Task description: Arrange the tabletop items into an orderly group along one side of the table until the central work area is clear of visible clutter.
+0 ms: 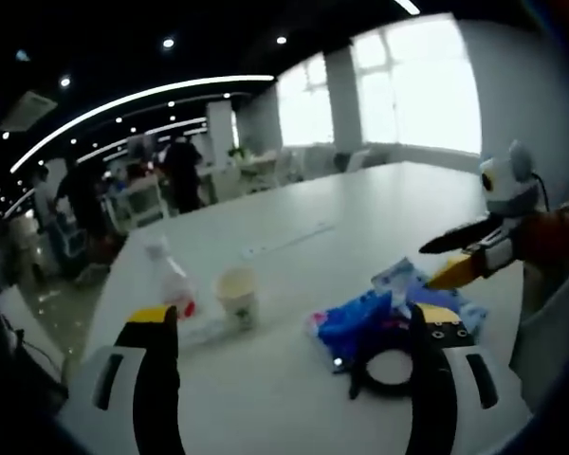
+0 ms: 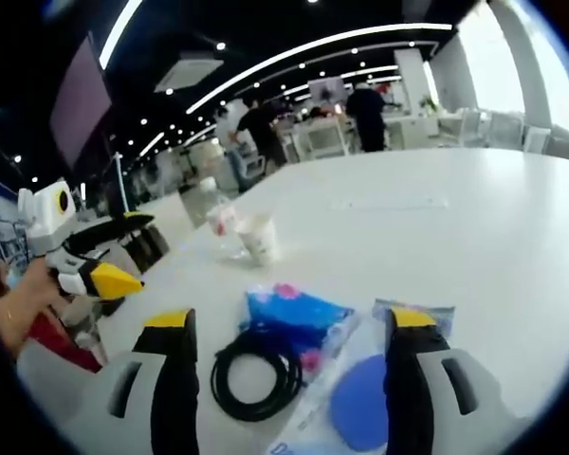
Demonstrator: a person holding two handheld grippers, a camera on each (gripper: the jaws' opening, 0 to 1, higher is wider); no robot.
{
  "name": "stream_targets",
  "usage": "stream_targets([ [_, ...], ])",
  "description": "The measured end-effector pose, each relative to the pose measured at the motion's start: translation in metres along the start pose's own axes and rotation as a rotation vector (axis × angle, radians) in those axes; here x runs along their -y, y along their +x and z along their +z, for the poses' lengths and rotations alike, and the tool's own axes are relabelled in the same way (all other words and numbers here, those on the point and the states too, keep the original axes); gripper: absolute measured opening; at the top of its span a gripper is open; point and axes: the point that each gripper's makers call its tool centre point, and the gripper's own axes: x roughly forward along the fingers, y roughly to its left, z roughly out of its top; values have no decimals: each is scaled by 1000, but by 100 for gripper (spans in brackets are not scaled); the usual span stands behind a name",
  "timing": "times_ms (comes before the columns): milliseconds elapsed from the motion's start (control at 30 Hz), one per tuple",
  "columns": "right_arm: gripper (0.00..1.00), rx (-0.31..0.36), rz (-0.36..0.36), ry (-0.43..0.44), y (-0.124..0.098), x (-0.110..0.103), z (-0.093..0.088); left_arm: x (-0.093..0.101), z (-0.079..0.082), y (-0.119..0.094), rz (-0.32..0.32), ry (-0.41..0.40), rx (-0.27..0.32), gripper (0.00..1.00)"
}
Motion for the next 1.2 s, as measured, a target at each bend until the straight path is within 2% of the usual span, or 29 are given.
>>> stream_targets([
  [200,66,-18,-21,-26,12,5,-6,0,-9,1,-6,18,-15,99],
  [367,60,-53,-36,-44,23,8,-16,-1,-14,-1,-18,1,-15,98],
  [633,38,-84,-74,-94,35,13,-28,-10,-28,1,-19,-28,-47,96],
  [767,35,-125,-139,-53,38,27,-38,-17,-28,-2,-2,-46,-43,96],
  [933,23,-134,-157,-20,38,33,-45,-27,-38,-3,37,-29,-84,94],
  [1067,15,-142,-155,-2,43,32,-49,-29,-37,-4,40,-56,-70,93],
  [1200,6,-153,-165,-10,43,33,-52,-29,-38,-3,45,-33,-80,93],
])
